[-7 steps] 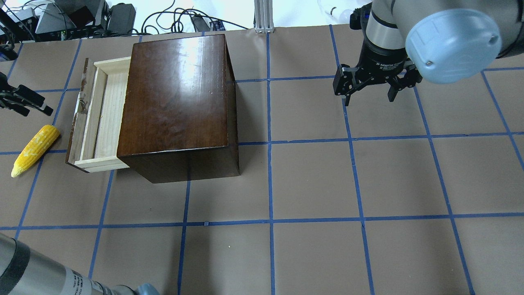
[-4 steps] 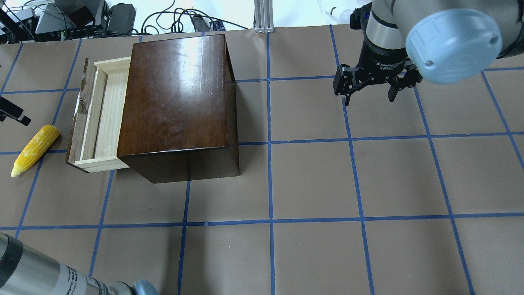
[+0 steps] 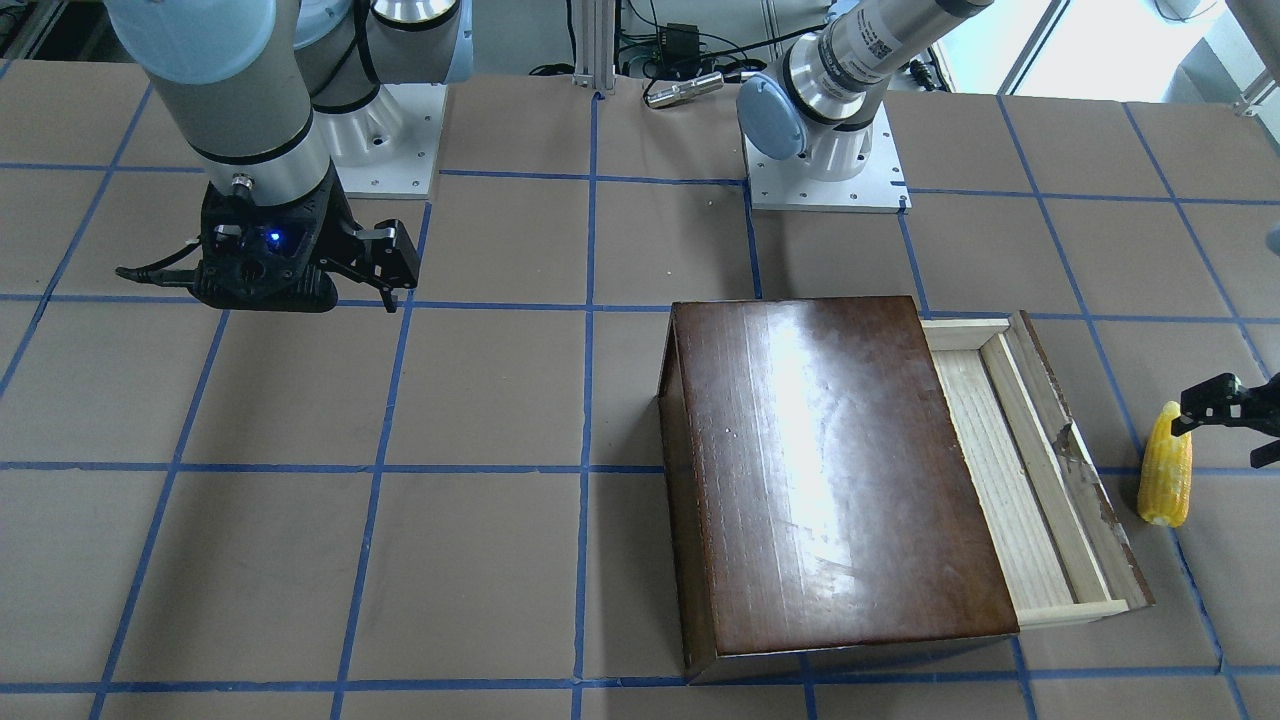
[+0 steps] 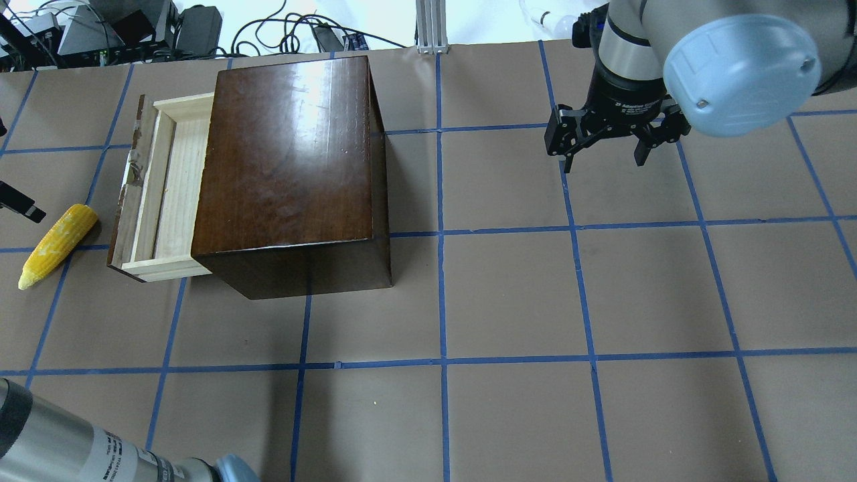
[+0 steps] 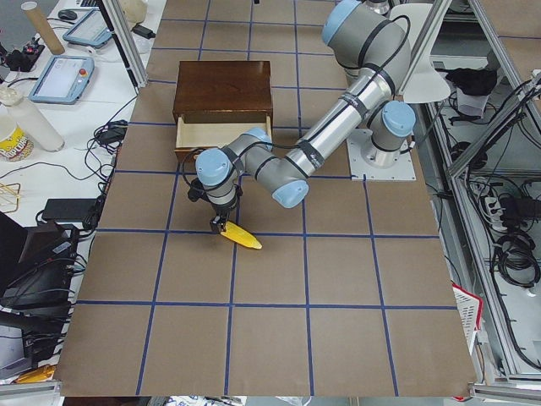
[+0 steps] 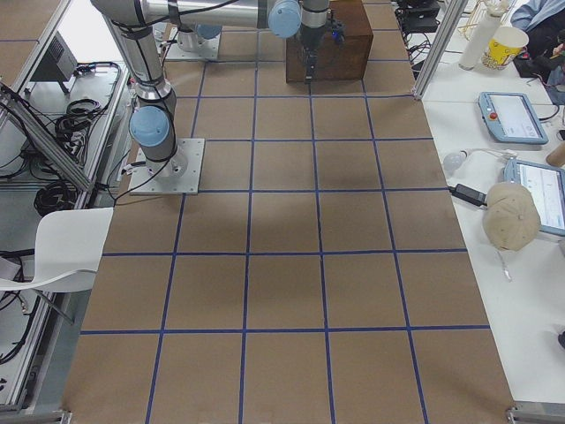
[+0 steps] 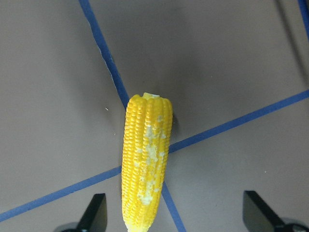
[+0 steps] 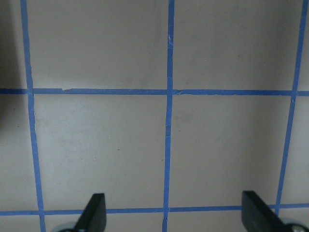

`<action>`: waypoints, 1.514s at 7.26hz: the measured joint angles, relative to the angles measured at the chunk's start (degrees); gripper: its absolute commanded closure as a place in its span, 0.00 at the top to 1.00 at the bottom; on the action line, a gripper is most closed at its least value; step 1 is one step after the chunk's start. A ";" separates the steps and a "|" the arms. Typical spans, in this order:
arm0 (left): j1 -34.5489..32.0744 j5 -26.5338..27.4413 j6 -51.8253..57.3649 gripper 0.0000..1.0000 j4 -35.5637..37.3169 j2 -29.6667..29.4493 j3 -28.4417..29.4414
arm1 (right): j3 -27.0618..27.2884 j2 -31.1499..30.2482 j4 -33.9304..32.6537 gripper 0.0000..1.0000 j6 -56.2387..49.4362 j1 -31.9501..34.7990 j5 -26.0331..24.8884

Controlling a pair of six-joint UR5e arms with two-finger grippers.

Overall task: Open drawer and put corn inside
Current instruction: 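Release the handle and move the left gripper to the yellow corn, then grasp the yellow corn cob with the left gripper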

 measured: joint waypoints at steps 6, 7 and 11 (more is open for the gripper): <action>0.07 0.37 2.56 0.11 6.30 -5.64 -1.78 | 0.00 0.04 -0.04 1.00 0.00 0.00 0.00; 0.07 0.78 2.61 0.00 6.30 -5.99 -1.61 | 0.00 0.05 -0.03 1.00 0.00 0.00 0.00; -0.59 1.72 0.47 0.00 3.27 -4.30 1.71 | 0.00 0.06 -0.03 1.00 0.00 0.00 0.00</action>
